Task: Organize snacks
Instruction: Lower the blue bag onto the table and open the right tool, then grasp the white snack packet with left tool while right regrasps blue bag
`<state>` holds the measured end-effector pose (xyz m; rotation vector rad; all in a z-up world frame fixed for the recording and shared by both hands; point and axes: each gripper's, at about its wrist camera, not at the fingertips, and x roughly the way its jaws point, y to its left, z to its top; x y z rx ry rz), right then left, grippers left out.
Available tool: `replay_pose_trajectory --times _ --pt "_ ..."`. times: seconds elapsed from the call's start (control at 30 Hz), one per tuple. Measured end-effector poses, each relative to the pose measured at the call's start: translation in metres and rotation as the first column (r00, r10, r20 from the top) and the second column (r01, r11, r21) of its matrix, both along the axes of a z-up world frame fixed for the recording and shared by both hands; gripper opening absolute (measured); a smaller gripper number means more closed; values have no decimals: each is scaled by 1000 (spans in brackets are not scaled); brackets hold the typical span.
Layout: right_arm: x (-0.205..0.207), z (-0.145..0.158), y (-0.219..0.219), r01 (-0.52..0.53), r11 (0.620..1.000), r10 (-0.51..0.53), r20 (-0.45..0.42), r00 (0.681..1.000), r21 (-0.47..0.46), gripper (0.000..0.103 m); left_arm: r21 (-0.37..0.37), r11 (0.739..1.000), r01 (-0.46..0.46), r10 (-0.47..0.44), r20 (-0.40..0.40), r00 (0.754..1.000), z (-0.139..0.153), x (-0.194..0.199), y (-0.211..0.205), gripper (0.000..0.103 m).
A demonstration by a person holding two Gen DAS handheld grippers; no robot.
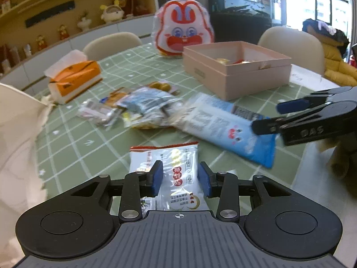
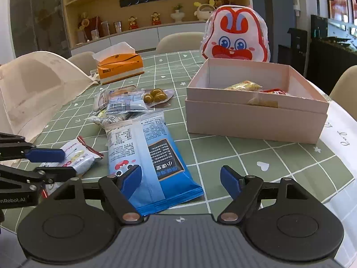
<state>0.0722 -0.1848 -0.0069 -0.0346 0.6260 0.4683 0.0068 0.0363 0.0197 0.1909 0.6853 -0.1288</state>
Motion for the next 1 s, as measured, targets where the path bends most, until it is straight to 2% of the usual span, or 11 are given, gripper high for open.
replay_pose_trajectory --times 0.07,0.23,0.4,0.5,0.57,0.63,0.73,0.8,0.83,0.93,1.0 --pt "-2 0 -1 7 1000 -7 8 1000 7 78 -12 999 -39 39 2 999 1 -1 12 43" --pt "-4 1 -6 10 999 -10 13 1000 42 78 -124 989 -80 77 -27 997 9 5 27 41" --pt "-3 1 -10 14 997 -15 0 1000 74 78 -93 992 -83 78 -59 995 7 16 12 44" --pt "-2 1 -14 16 995 -15 -9 1000 99 78 -110 992 -57 48 -81 996 7 20 4 53" --pt "-1 0 -15 19 994 -17 -18 1000 110 79 -135 990 -47 34 -100 994 7 22 2 70" --pt "0 0 -17 21 992 -18 -27 999 122 79 -151 988 -36 19 -114 993 7 25 0 77" --pt "1 -1 -19 24 990 -20 -36 999 139 79 -137 991 -2 -14 -119 993 7 23 -5 79" --pt "1 -1 -20 25 989 -20 -41 999 148 79 -160 987 22 -42 -122 992 10 19 -3 77" --pt "1 -2 -21 27 988 -20 -45 999 152 79 -156 988 21 -38 -109 993 13 16 0 76" --pt "2 -2 -23 30 986 -21 -53 998 164 79 -48 998 -51 48 -56 997 18 10 11 74" --pt "3 -2 -23 28 985 -18 -59 998 168 79 -43 993 -109 105 -77 991 15 13 24 73"
